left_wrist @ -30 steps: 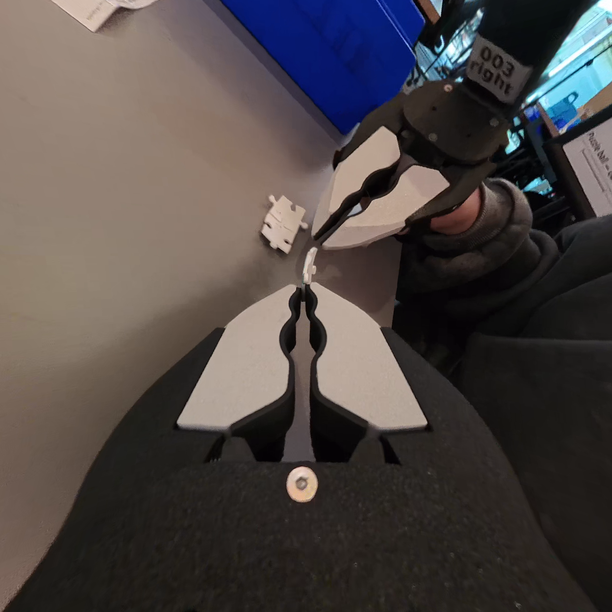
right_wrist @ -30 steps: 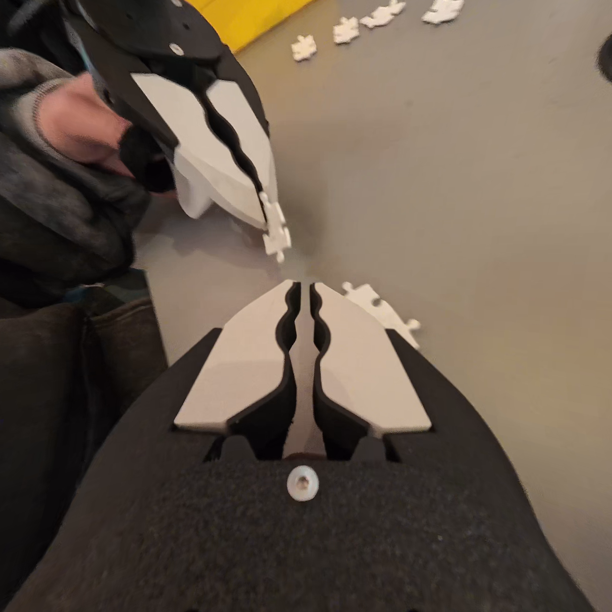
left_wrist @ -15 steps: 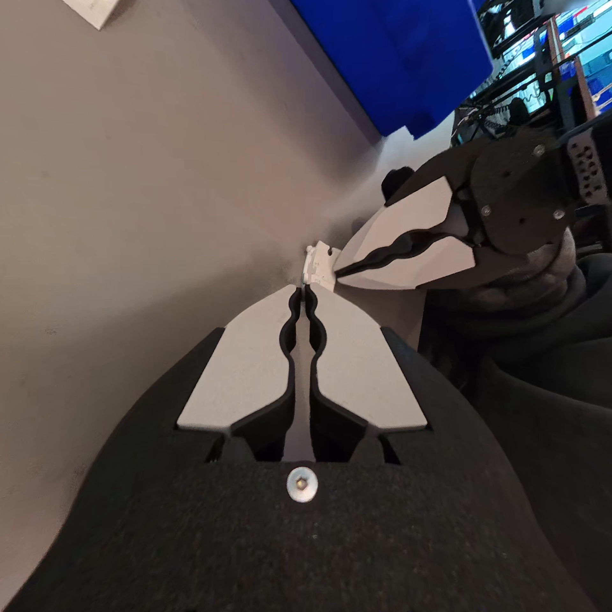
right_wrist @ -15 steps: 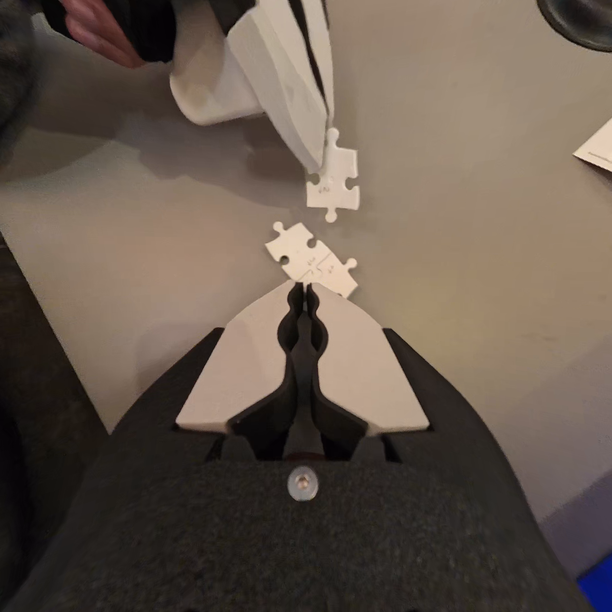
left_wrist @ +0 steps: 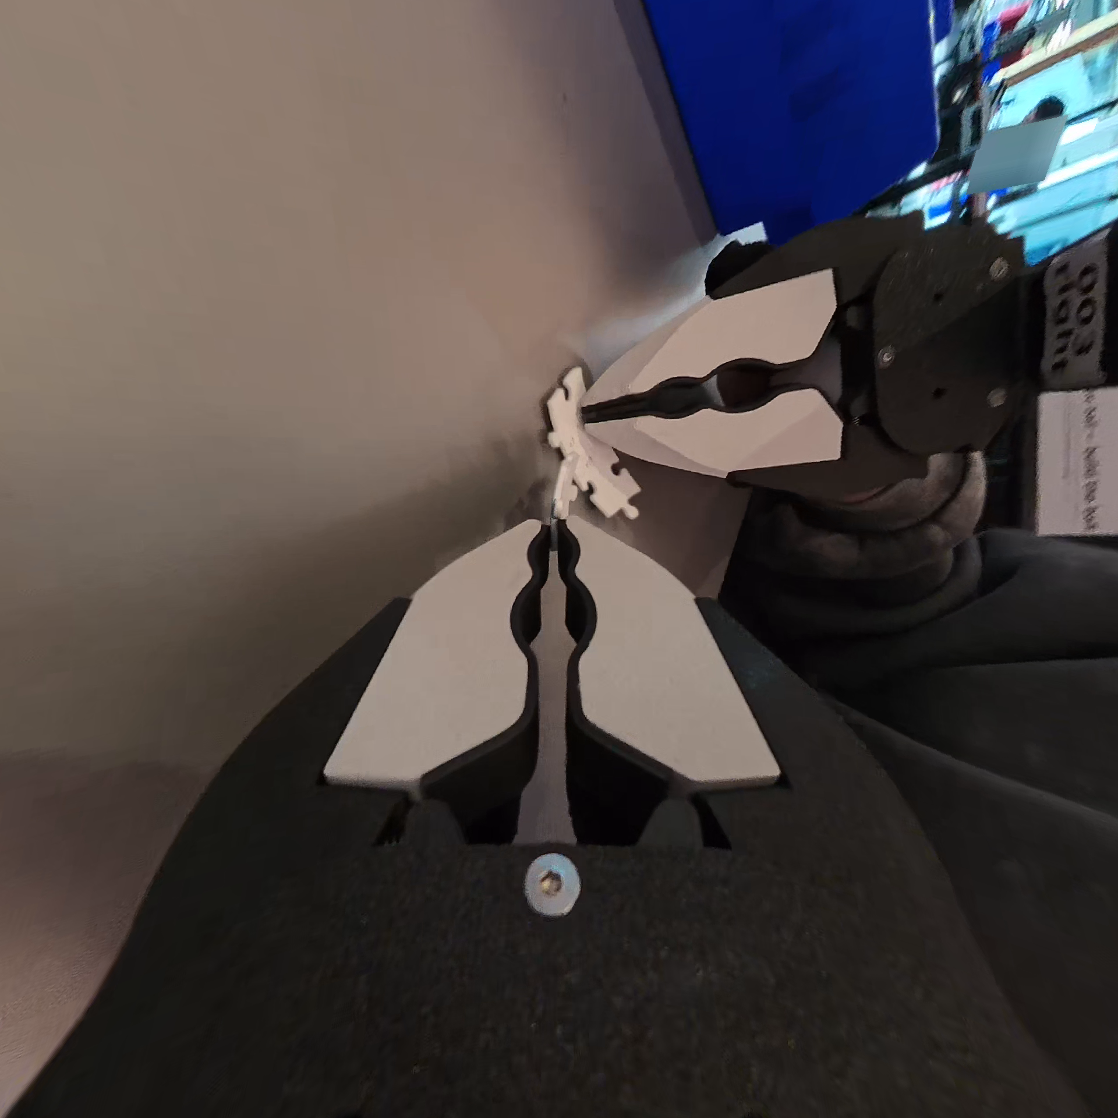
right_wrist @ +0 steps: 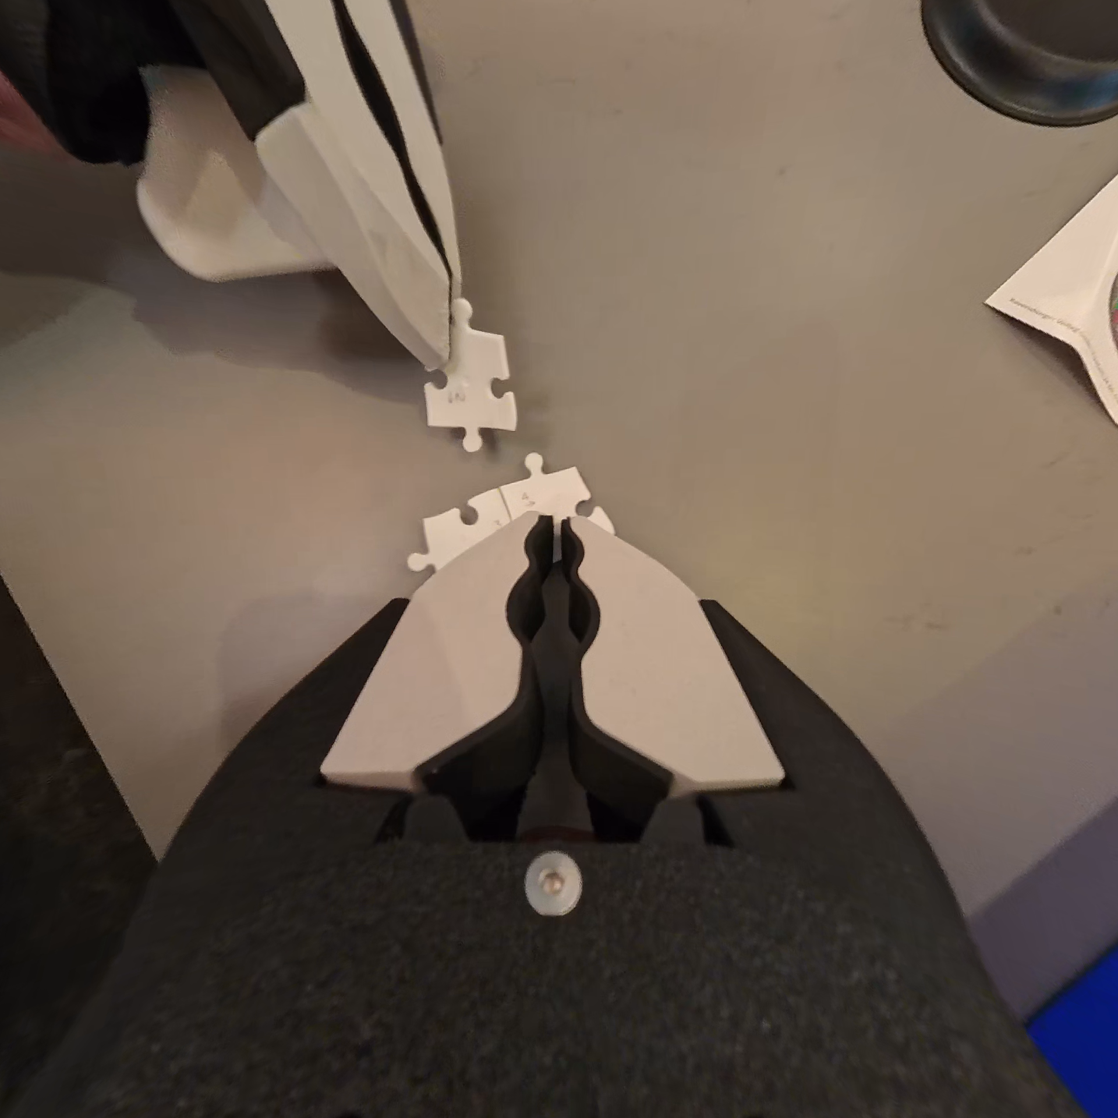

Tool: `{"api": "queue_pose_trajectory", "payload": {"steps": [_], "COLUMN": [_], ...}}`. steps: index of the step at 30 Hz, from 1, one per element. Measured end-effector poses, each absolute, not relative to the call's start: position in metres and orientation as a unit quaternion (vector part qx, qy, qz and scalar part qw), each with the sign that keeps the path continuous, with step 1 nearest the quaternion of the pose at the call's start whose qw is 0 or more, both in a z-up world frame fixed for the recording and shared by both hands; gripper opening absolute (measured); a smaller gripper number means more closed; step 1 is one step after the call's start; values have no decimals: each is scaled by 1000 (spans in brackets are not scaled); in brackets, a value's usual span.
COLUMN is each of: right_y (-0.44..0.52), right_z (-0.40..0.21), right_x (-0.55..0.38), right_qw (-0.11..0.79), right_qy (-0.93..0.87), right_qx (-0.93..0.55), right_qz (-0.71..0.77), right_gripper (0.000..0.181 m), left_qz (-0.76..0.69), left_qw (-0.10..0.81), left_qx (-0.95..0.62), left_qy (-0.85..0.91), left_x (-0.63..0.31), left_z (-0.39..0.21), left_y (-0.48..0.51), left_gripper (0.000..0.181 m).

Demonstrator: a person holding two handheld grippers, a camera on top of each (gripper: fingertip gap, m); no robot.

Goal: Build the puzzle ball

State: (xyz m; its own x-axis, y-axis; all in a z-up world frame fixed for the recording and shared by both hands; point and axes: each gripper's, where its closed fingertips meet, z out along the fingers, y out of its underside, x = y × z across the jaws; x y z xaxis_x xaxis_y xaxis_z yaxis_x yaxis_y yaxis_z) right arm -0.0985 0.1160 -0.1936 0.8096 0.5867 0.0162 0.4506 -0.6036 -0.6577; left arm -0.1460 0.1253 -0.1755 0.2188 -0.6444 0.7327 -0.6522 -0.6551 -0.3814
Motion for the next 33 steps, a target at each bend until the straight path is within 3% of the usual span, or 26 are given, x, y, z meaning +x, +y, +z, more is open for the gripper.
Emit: {"api": "queue_pose_trajectory", "payload": {"steps": [7, 33], "right_y": [106, 93], "right_z": [-168, -189], "right_x": [-114, -123], "right_qw": [404, 365], "right_qy": [-308, -327], "right_qx": [-855, -865], "right_qz": [105, 106], "right_gripper": [0, 0], "left_qz": [511, 487], "left_qw": [5, 24], "left_qx": [798, 850], "left_qy": [-318, -199], "left_x": [-143, -140], "left_z": [-169, -184], "left_y": [108, 95], "left_gripper": [2, 2]}}
